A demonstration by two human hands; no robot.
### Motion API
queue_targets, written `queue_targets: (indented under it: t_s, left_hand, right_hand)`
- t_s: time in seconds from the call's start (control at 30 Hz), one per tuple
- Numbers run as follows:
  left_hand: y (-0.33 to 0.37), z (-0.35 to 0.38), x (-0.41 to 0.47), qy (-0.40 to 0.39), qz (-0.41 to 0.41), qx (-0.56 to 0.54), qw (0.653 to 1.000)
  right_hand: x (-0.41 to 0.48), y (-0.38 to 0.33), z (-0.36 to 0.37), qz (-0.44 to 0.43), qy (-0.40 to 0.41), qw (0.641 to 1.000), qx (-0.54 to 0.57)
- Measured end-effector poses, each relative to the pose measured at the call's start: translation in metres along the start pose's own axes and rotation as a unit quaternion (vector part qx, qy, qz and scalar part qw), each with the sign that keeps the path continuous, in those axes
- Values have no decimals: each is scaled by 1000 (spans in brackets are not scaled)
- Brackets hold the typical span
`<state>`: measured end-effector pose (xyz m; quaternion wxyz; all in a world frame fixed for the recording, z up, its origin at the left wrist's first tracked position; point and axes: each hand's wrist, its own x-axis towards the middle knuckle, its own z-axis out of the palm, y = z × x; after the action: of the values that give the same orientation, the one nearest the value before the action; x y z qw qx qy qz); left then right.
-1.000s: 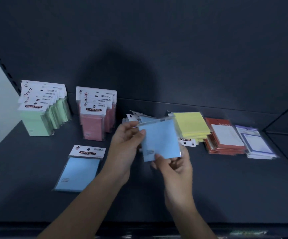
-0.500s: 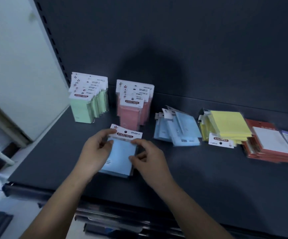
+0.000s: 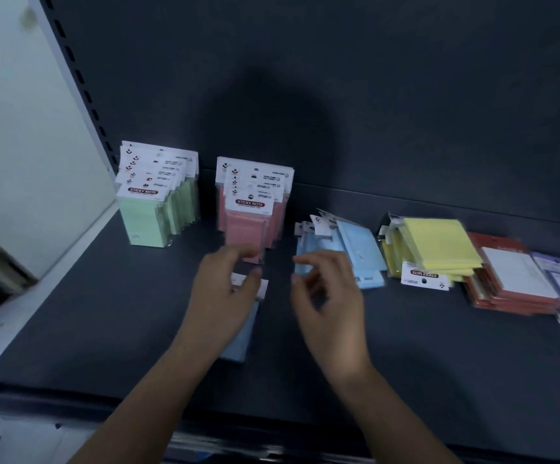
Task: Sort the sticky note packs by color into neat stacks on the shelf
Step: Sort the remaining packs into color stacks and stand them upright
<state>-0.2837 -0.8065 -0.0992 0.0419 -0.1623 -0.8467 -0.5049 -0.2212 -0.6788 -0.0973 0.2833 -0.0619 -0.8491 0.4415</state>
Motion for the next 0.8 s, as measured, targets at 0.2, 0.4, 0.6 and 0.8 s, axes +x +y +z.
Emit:
queue_targets:
  t_s: [0.2, 0.4, 0.6, 0.8]
  left_hand:
    - [62, 57, 21, -170, -57, -158, 971]
    - [75, 94, 34, -188, -106, -104, 971]
    - [73, 116, 38, -56, -53, -129, 989]
    - [65, 103, 43, -68, 9, -123, 990]
  right_hand:
    - [30, 43, -44, 153, 38, 987, -36]
    - [28, 69, -48, 156, -48, 983, -88]
    - [21, 74, -52, 89, -46, 986, -134]
    - [13, 73, -70, 29, -75, 990, -115]
